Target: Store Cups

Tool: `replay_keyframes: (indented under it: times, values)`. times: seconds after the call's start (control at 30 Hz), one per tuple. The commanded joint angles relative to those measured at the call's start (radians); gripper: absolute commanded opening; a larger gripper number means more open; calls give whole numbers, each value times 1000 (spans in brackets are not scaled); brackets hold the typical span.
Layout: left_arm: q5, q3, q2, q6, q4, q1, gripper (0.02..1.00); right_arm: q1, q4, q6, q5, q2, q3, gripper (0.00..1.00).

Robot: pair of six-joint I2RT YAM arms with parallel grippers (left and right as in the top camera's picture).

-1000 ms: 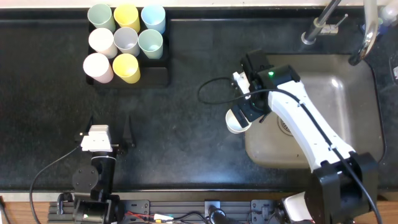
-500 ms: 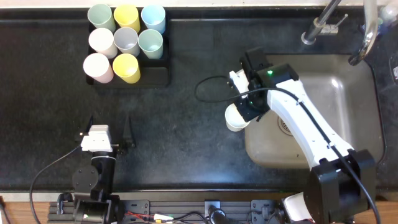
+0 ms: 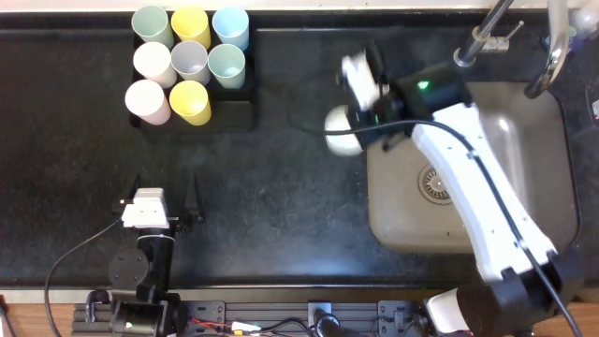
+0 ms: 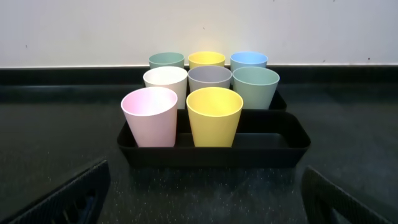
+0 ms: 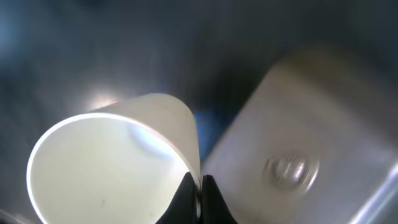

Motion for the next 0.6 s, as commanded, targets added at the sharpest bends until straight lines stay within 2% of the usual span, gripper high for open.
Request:
replay_keyframes:
  times: [0.03,0.2,0.33,0.6]
  values:
    - [6,-1,-9,14,-3,3,998,96,18,61,-7,20,290,45]
    - [6,-1,-9,14,-3,3,998,190,8,63,8,264,621,42]
    - [6,-1,-9,14,-3,3,998,224,-12,117,1,457,829,42]
    - [6,-1,-9,14,-3,3,998,258,-24,140,-24,617,884,42]
